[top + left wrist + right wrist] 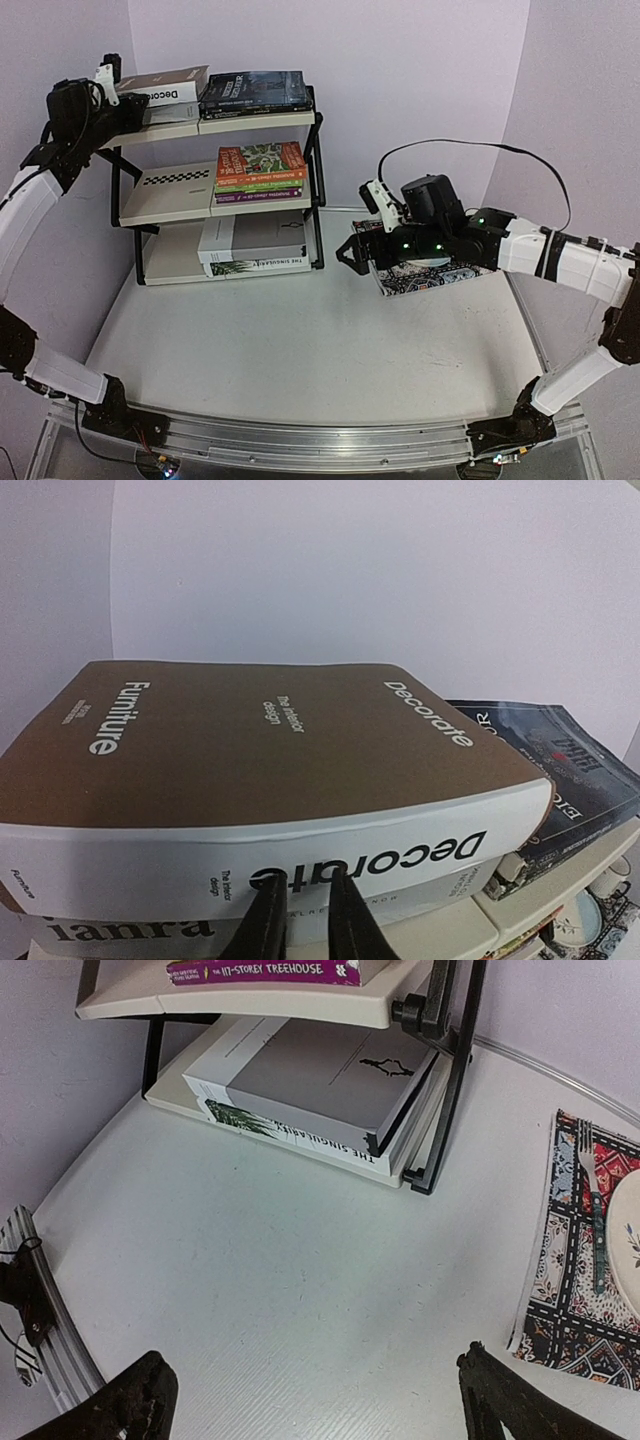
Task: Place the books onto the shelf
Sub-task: Adjust the book in the book pile on the shelf, then reset both arms
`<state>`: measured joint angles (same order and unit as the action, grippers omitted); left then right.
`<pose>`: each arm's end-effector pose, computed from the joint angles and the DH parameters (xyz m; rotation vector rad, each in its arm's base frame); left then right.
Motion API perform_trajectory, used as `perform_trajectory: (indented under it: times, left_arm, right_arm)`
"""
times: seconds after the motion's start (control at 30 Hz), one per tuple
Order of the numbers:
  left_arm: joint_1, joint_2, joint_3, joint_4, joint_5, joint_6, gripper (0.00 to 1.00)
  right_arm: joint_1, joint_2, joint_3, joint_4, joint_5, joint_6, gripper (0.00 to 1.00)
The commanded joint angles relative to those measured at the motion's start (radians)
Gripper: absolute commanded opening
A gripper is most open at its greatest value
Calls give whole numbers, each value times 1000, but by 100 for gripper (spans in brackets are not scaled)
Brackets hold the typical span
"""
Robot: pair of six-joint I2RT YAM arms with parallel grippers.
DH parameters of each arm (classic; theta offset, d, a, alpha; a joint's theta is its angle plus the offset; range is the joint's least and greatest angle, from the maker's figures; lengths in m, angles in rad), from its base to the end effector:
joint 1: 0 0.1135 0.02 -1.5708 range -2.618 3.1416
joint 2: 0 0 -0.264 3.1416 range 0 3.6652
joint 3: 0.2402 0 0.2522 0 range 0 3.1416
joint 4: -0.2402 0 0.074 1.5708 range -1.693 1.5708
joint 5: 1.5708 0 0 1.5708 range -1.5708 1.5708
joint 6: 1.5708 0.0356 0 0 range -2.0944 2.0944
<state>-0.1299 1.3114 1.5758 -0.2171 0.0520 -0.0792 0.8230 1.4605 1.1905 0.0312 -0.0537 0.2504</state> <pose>0.2799 -0.0384 0.4958 0.0803 1.5250 -0.2065 0.2362 0.2575 0.3425 -0.5703 1.7966 0.8006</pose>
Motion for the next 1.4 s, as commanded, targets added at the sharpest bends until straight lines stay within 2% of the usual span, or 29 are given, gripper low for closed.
perform_trajectory:
  times: [0.0,0.17,0.33,0.4,0.43,0.6,0.77,0.87,0.97,1.17,1.27,1.37]
  left_arm:
    - [3,-90,-40,44,30,-17,27]
    - [3,-230,-218,41,58,-56,49]
    - [3,-344,-404,42,144,-75,80]
    - [2,-376,-472,42,158,-91,95]
    - [3,-389,-504,42,163,-102,99]
    - [3,-428,-649,49,210,-110,100]
    - [3,-504,-798,83,115,-114,100]
    - [3,-575,-924,165,73,-109,100]
    - [3,-611,-1038,264,19,-119,100]
    - [2,-553,-1154,387,-79,-90,100]
    - [3,-528,-1205,453,-140,-54,100]
    - [3,-514,-1252,546,-187,-16,100]
  right_arm:
    - [-5,-75,-32,28,19,-29,98]
    - [-5,-123,-89,50,73,-61,98]
    - [-5,-181,-201,100,211,-96,98]
    - [-6,-198,-245,108,260,-111,98]
    - [-6,-205,-263,109,286,-118,98]
    - [-35,-232,-361,146,344,-128,98]
    - [-128,-239,-460,208,268,-77,98]
    - [-198,-288,-580,346,233,-56,98]
    - [-266,-333,-673,461,278,-45,98]
    - [-365,-444,-801,531,452,-123,98]
    - [-457,-500,-916,629,422,-164,98]
    - [-534,-468,-966,701,400,-176,98]
